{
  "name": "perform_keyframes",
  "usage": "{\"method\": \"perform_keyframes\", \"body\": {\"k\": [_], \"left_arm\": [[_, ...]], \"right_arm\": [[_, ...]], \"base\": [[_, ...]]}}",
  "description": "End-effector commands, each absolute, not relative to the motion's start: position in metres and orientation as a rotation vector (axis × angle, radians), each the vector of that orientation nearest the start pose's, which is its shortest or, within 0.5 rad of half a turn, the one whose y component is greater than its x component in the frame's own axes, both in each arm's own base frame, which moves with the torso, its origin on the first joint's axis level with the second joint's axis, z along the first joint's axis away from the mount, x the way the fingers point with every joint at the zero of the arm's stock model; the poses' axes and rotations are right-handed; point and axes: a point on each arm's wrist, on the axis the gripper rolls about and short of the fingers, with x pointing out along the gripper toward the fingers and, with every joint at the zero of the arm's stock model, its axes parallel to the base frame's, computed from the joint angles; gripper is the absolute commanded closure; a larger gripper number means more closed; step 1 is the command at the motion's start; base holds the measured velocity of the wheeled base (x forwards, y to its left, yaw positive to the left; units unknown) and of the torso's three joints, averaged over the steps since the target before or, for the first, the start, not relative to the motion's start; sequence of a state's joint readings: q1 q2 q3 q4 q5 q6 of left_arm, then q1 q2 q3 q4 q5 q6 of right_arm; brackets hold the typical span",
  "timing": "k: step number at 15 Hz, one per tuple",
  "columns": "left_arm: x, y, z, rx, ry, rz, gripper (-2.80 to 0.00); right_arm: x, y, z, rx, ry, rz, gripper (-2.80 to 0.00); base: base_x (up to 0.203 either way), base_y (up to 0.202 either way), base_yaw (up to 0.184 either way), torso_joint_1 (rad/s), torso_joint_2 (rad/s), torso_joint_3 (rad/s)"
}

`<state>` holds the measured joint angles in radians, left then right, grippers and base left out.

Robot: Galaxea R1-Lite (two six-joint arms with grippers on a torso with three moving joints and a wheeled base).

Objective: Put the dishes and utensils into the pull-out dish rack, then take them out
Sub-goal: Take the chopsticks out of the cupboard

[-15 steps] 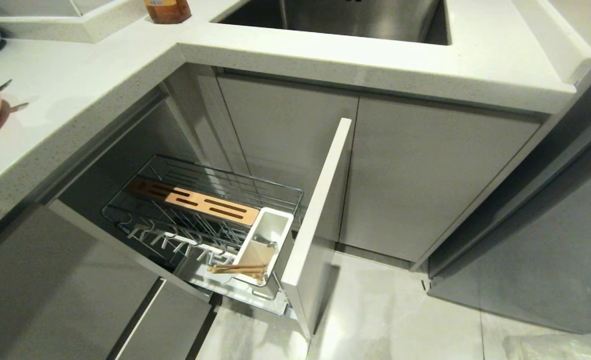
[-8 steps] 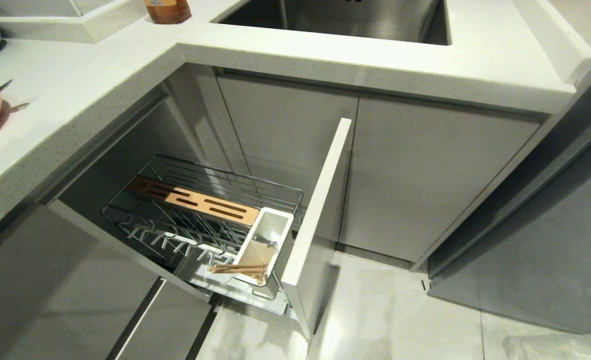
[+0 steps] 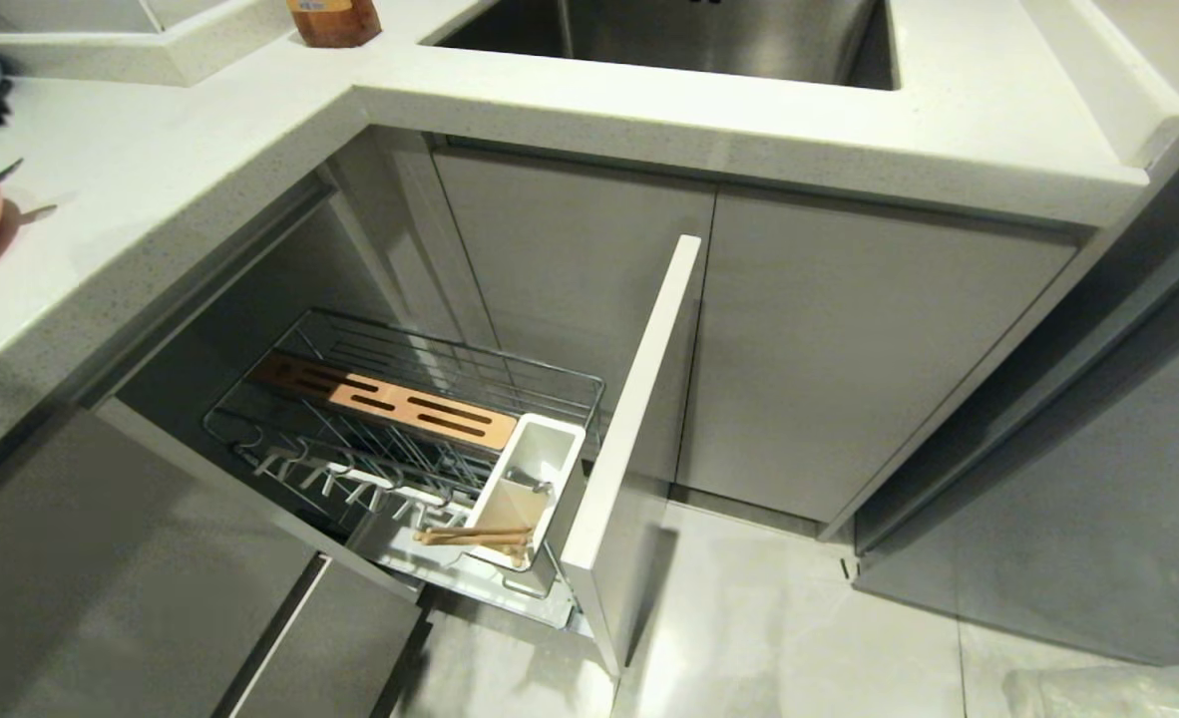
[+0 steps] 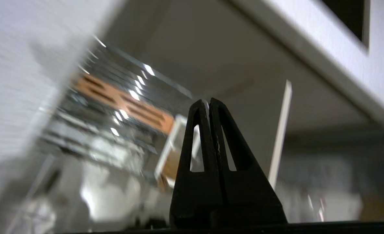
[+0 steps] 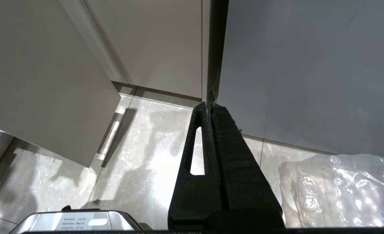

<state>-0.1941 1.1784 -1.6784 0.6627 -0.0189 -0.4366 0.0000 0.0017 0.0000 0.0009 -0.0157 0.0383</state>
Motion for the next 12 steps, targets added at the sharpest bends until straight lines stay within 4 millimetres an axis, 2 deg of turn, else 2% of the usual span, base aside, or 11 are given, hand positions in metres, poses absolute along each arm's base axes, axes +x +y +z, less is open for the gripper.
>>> {"method": "perform_keyframes", "body": {"k": [1,3,7,12], "left_arm": [[0.131,-0.033,0.391,-0.4,0.366,-0.241,0.0],[0.148,-0.042,0.372,-0.361,0.51,-0.252,0.0],[0.173,-0.055,0.327,-0.1,0.81,-0.283,0.0],[0.211,-0.074,0.294,-0.009,1.043,-0.228,0.0]], "right_arm": [[-0.023,0.0,0.075,0.038,0.003,-0.014,0.0],[-0.022,0.0,0.075,0.038,0.005,-0.016,0.0],[-0.022,0.0,0.075,0.038,0.004,-0.017,0.0],[-0.022,0.0,0.075,0.038,0.004,-0.016,0.0]], "base": [[0.0,0.0,0.0,0.0,0.0,0.0],[0.0,0.0,0.0,0.0,0.0,0.0],[0.0,0.0,0.0,0.0,0.0,0.0],[0.0,0.0,0.0,0.0,0.0,0.0]]}}
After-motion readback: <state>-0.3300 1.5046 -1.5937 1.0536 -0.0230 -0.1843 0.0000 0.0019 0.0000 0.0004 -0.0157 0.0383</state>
